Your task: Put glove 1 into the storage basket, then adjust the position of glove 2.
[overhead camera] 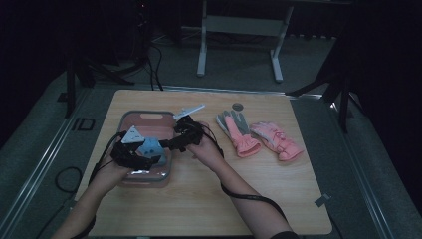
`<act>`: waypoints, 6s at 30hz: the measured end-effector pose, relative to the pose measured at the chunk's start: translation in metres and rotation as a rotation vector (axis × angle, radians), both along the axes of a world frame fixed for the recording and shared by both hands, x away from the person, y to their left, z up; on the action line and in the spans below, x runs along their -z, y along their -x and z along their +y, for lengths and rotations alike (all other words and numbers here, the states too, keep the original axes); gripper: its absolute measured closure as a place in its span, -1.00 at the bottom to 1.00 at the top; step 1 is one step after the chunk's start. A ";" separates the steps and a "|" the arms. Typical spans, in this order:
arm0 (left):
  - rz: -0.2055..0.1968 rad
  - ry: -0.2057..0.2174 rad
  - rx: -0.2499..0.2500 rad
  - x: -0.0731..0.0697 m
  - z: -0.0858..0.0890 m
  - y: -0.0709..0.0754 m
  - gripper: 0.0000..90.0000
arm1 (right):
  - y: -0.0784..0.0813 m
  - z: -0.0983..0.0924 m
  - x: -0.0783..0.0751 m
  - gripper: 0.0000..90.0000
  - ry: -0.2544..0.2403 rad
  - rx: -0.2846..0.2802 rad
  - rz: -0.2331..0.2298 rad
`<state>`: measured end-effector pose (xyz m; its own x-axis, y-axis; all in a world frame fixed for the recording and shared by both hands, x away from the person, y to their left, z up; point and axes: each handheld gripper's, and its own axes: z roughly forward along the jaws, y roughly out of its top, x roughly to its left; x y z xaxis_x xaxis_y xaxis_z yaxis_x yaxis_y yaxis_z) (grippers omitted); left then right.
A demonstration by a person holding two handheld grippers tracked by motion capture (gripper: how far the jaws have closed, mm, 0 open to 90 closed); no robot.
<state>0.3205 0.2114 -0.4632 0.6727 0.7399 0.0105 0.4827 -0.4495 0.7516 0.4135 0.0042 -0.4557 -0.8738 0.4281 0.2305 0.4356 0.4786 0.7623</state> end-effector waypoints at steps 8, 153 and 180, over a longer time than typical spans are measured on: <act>-0.019 0.044 0.080 -0.009 -0.038 0.015 -0.68 | 0.017 -0.033 -0.006 -0.66 -0.007 0.001 -0.042; 0.063 0.040 0.424 0.100 -0.163 0.066 -0.96 | 0.056 -0.186 0.074 0.92 0.084 0.819 0.061; 0.049 0.063 0.440 0.098 -0.162 0.069 -0.96 | 0.036 -0.281 0.028 0.41 0.082 0.609 -0.164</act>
